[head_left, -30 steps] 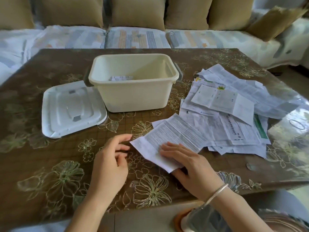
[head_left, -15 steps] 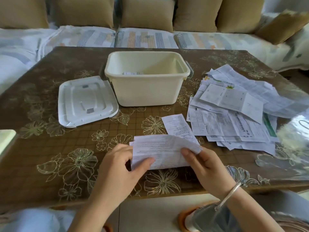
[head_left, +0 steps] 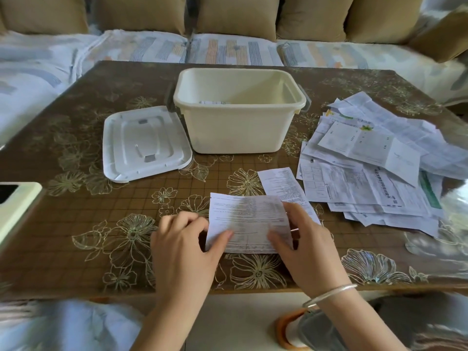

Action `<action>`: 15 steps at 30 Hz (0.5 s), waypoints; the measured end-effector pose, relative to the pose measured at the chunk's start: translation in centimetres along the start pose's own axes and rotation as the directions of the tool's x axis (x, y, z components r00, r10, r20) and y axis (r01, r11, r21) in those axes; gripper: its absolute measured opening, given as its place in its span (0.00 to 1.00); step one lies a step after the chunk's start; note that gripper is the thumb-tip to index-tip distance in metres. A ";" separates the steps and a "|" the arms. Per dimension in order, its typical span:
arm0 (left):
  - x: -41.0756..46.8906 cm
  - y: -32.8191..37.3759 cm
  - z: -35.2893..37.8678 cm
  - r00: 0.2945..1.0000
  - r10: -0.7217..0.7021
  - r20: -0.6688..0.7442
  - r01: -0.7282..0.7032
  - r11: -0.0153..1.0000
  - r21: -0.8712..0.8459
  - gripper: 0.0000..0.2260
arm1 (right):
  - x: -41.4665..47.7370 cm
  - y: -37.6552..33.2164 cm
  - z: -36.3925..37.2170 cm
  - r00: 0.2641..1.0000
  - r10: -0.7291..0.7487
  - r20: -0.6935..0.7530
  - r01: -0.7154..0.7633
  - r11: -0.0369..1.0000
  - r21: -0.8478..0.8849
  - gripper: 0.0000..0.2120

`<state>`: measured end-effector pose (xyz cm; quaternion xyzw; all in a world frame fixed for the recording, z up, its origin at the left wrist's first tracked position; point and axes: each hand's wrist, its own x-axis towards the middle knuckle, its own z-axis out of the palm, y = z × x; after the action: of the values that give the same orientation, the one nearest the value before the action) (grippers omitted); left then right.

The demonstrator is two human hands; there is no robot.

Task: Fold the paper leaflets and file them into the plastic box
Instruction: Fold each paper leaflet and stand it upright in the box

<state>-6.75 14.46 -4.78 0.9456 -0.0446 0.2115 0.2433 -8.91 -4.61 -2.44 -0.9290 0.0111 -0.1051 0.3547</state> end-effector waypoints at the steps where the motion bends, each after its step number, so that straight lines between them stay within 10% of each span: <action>1: 0.1 0.1 0.0 1.000 -0.007 0.008 0.007 1.000 0.004 0.18 | -0.1 0.0 0.1 1.000 -0.002 0.004 0.002 1.000 -0.016 0.23; 7: 0.1 0.8 -0.3 0.998 -0.048 0.034 0.051 0.994 -0.093 0.36 | -0.6 0.3 0.8 0.973 -0.190 -0.128 0.169 0.973 -0.156 0.44; 15: 0.4 1.2 0.0 0.951 0.302 0.063 -0.296 0.951 -0.090 0.08 | 0.2 1.4 -0.2 0.908 -0.419 -0.010 0.393 0.860 -0.327 0.14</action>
<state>-6.63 13.43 -4.12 0.9248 -0.2052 0.2077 0.2440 -8.70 -5.79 -3.23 -0.9501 -0.1536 -0.2117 0.1699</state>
